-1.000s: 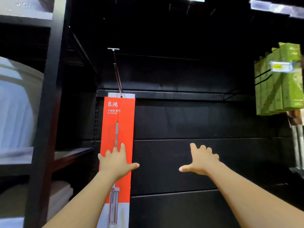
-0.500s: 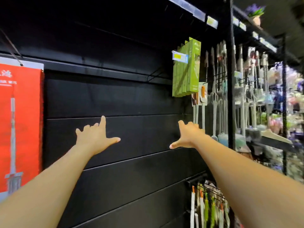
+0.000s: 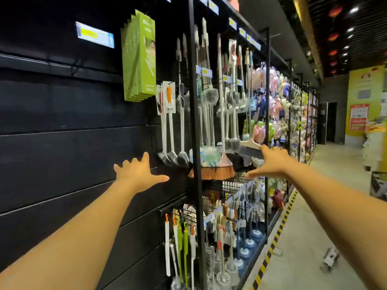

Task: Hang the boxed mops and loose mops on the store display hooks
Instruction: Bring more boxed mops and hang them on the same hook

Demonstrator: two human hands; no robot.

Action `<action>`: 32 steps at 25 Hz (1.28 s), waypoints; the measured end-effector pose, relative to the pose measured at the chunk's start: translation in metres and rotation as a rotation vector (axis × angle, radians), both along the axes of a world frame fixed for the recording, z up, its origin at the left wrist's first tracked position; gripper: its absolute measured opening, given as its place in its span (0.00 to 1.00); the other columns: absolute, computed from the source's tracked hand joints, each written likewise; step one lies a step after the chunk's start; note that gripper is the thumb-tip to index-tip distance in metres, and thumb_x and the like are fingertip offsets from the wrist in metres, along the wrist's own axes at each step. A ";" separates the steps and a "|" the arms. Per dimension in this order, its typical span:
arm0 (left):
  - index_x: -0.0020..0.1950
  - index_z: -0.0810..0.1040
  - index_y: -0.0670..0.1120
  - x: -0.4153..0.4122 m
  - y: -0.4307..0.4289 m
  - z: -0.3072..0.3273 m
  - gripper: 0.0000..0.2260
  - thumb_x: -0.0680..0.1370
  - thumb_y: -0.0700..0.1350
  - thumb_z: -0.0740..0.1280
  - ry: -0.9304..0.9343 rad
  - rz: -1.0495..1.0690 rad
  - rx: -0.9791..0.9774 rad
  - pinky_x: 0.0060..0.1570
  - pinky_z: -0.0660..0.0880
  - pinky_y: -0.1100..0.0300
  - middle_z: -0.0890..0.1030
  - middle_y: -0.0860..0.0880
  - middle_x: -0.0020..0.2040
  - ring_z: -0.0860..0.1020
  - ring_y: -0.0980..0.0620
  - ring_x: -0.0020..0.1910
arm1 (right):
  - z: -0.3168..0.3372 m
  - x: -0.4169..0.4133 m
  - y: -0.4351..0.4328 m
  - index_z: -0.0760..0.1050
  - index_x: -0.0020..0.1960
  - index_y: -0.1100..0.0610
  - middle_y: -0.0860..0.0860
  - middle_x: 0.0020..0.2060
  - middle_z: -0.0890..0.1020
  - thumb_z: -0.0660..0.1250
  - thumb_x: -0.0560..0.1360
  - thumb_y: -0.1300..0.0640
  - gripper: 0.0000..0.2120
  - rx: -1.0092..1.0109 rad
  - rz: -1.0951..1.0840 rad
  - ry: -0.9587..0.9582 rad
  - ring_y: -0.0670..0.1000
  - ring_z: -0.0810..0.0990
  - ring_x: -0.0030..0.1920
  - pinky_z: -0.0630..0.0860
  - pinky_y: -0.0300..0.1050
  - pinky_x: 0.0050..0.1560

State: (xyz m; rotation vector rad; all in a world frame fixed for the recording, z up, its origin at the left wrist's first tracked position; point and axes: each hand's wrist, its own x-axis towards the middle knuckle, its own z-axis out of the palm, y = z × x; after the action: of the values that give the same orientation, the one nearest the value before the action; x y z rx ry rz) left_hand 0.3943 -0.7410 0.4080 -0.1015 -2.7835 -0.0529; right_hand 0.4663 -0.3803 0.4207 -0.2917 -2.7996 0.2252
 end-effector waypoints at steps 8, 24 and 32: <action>0.79 0.52 0.52 -0.001 0.189 -0.076 0.57 0.58 0.82 0.61 -0.173 -0.255 -0.070 0.70 0.55 0.31 0.66 0.40 0.74 0.62 0.34 0.74 | -0.105 0.084 0.170 0.54 0.76 0.54 0.62 0.71 0.66 0.69 0.57 0.23 0.59 -0.114 -0.325 -0.163 0.64 0.66 0.69 0.67 0.59 0.68; 0.80 0.39 0.54 0.055 0.405 -0.402 0.56 0.63 0.79 0.60 -0.617 -0.838 -0.284 0.72 0.51 0.32 0.46 0.40 0.80 0.48 0.35 0.78 | -0.408 0.240 0.182 0.57 0.75 0.52 0.59 0.70 0.67 0.71 0.58 0.26 0.54 -0.608 -0.967 -0.331 0.62 0.67 0.69 0.68 0.59 0.66; 0.80 0.39 0.51 0.044 0.394 -0.513 0.53 0.67 0.79 0.56 -0.626 -0.997 -0.458 0.72 0.44 0.33 0.45 0.39 0.80 0.46 0.34 0.78 | -0.507 0.219 0.121 0.52 0.77 0.53 0.58 0.70 0.65 0.67 0.64 0.27 0.53 -0.704 -1.177 -0.438 0.61 0.64 0.70 0.67 0.59 0.64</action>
State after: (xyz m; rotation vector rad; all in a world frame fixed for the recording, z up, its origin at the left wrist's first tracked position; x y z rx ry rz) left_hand 0.4388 -0.3467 -0.1051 -1.8240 -2.9244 0.3598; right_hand 0.6857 -0.2594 -0.0866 -2.2044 -2.2582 0.8833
